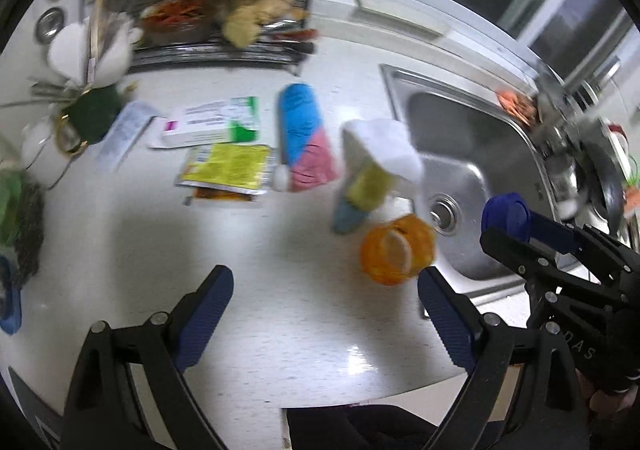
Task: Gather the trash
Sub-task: 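Grasp the blue ball with the right gripper while the left gripper grasps the orange jar, then carry the orange jar and blue ball down over the red bin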
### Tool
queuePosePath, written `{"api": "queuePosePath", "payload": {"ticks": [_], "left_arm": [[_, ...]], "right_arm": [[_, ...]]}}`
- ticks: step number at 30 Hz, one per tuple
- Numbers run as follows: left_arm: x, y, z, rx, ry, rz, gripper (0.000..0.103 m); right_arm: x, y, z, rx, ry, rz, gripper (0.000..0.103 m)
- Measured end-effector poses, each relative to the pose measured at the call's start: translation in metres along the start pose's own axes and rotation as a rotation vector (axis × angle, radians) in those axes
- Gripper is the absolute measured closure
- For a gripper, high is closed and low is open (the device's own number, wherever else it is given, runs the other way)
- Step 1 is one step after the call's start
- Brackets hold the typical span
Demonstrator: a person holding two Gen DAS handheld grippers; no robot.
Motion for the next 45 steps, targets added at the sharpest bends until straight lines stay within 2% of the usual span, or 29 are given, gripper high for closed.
{"api": "queuePosePath", "payload": {"ticks": [13,16,20,23,26,29,36,45], "left_arm": [[0.059,-0.06,0.002,-0.144,-0.099,0.126,0.011],[0.067,-0.076,0.004,-0.173,-0.125,0.123,0.011],[0.069,-0.094,0.004,-0.19,-0.181,0.077,0.015],[0.068,-0.108,0.006,-0.22,-0.175,0.084,0.018],[0.066,-0.121,0.007,-0.243,-0.174,0.079,0.022],[0.064,-0.131,0.008,-0.265,-0.175,0.076,0.032],[0.07,-0.132,0.009,-0.264,-0.217,0.079,0.039],[0.073,-0.109,0.008,-0.192,-0.211,0.097,0.039]], "right_arm": [[0.058,-0.017,0.031,-0.067,-0.15,0.071,0.06],[0.068,-0.024,0.038,-0.091,-0.179,0.078,0.06],[0.079,-0.034,0.044,-0.113,-0.213,0.092,0.06],[0.084,-0.04,0.047,-0.13,-0.234,0.105,0.06],[0.085,-0.046,0.049,-0.146,-0.241,0.104,0.06],[0.085,-0.05,0.05,-0.155,-0.244,0.107,0.06],[0.089,-0.049,0.049,-0.149,-0.251,0.115,0.06],[0.082,-0.033,0.051,-0.12,-0.235,0.097,0.06]]}}
Point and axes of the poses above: each gripper's, at about its wrist camera, not at the fingertips, and y roughly against the way its jaws point, x to its right, z to its underside, the point moved 9 cm from there along -y, roughly the way its jaws point, and after that the axes turned 2 degrees about -z, right-handed, at the moved point
